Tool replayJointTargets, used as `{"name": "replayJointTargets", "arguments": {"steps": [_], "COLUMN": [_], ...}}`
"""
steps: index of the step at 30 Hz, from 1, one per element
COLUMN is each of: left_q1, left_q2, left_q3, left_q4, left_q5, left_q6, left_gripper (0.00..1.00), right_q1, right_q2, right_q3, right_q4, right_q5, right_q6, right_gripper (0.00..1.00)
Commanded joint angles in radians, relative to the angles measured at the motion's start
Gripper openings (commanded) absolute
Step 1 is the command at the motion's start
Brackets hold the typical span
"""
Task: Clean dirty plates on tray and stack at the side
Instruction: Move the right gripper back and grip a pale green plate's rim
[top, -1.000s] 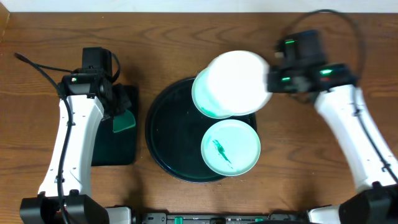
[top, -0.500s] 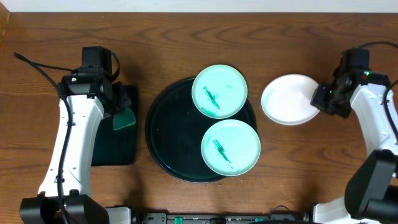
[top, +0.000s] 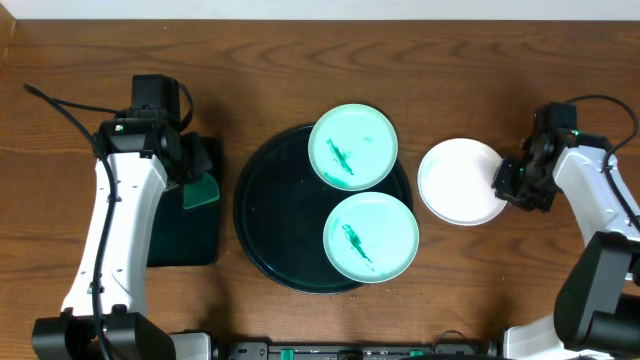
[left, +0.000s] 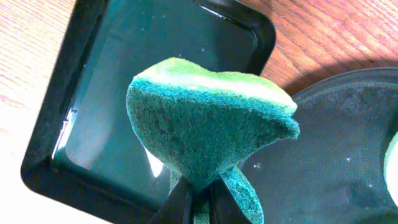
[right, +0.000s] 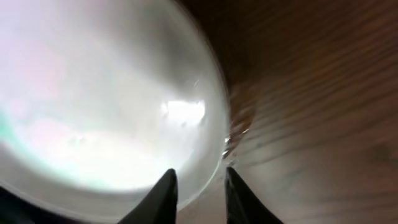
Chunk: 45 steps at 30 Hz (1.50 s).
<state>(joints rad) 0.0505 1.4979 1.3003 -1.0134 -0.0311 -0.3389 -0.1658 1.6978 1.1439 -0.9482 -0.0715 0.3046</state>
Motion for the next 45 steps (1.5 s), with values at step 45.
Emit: {"name": "replayJointTargets", "arguments": {"steps": [45], "left_q1": [0.002], "left_q2": [0.068], "left_q3": [-0.008], "left_q4": [0.032], "left_q5": [0.098], "left_q6": [0.028], "left_gripper": [0.07], "right_q1": [0.495], "right_q2": [0.005], "right_q3": [-0.164], "right_q4": [0.132], "right_q5": [-0.229], "right_q6": [-0.238], "right_gripper": [0.17]}}
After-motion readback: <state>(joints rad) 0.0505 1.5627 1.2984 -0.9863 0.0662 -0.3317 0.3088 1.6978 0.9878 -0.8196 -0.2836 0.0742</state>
